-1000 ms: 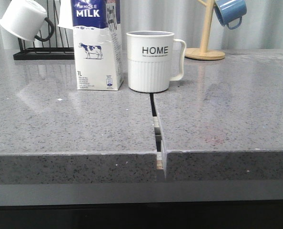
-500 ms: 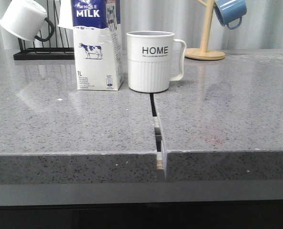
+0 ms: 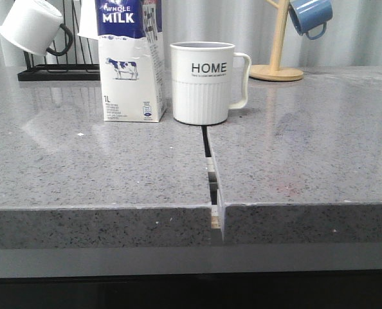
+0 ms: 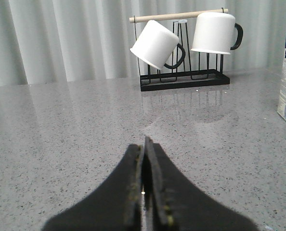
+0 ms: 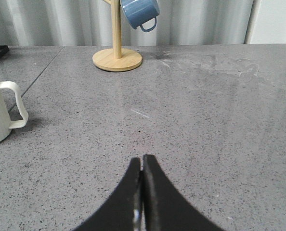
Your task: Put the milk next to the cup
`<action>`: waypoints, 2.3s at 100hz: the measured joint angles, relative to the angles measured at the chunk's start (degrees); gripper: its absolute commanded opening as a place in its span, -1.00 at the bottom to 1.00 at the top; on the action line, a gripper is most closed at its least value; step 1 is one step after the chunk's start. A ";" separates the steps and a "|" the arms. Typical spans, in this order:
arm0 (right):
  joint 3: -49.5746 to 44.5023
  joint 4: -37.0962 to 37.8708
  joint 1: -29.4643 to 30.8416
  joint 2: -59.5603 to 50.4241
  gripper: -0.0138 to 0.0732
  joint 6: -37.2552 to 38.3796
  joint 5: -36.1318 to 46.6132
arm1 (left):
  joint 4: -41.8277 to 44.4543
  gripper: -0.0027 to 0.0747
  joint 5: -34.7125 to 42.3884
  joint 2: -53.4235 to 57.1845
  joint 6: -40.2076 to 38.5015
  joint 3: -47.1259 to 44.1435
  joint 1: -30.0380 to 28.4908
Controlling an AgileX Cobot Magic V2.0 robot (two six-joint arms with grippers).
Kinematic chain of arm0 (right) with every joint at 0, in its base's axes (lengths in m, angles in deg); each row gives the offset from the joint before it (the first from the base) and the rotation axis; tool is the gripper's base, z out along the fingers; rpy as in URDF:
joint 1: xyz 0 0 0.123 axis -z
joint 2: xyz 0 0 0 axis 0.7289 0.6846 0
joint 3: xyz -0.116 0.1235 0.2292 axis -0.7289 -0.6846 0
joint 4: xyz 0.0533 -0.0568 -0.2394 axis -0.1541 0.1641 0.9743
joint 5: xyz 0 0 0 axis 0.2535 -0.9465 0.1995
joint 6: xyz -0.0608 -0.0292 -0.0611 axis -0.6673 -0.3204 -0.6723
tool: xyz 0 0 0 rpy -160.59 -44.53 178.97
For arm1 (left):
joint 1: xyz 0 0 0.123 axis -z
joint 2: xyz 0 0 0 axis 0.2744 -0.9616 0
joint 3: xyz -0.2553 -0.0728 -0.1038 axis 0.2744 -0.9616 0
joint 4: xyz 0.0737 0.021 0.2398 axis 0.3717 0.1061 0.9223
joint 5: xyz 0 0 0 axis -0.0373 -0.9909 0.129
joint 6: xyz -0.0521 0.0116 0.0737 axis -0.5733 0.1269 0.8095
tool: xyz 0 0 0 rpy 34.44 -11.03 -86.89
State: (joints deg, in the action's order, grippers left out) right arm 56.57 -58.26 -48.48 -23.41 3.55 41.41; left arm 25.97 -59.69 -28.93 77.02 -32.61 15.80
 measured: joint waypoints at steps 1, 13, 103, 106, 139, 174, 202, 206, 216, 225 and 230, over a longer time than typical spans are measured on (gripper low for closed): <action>0.00 0.00 0.00 0.00 -0.96 0.00 0.00 | 0.00 -0.98 0.00 0.00 0.00 0.00 0.00; 0.00 0.00 0.00 0.00 -0.96 0.00 0.00 | 0.00 -0.98 0.02 0.00 0.00 0.00 0.00; -10.29 -5.02 0.00 -8.76 -0.96 -5.56 5.11 | 0.00 -0.99 0.24 0.00 -0.09 -0.12 0.00; -11.31 -5.12 0.00 -10.42 -0.96 -5.79 5.24 | 0.00 -0.98 0.24 0.00 -0.09 -0.12 0.00; -21.39 -5.00 0.00 -22.77 -0.96 -5.87 6.05 | 0.00 -0.99 0.26 0.00 -0.09 -0.12 0.00; -22.01 -2.67 0.00 -23.00 -0.96 -5.87 7.18 | 0.09 -0.98 0.26 0.00 -0.09 -0.12 0.00; -22.01 -2.67 0.00 -22.99 -0.96 -5.87 7.18 | 0.09 -0.98 0.26 0.00 -0.09 -0.12 0.00; -22.01 -2.67 0.00 -22.99 -0.96 -5.87 7.18 | 0.09 -0.98 0.26 0.00 -0.09 -0.12 0.00; -22.01 -2.67 0.00 -22.99 -0.96 -5.87 7.18 | 0.09 -0.99 0.26 0.00 -0.09 -0.12 0.00; -22.01 -2.67 0.00 -22.99 -0.96 -5.87 7.18 | 0.09 -0.99 0.26 0.00 -0.09 -0.12 0.00; -22.01 -2.67 0.00 -22.99 -0.96 -5.87 7.18 | 0.09 -0.98 0.26 0.00 -0.09 -0.12 0.00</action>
State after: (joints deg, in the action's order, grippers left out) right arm 34.56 -60.92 -48.48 -46.40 -2.32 48.59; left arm 26.06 -59.42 -28.93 76.92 -32.73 15.80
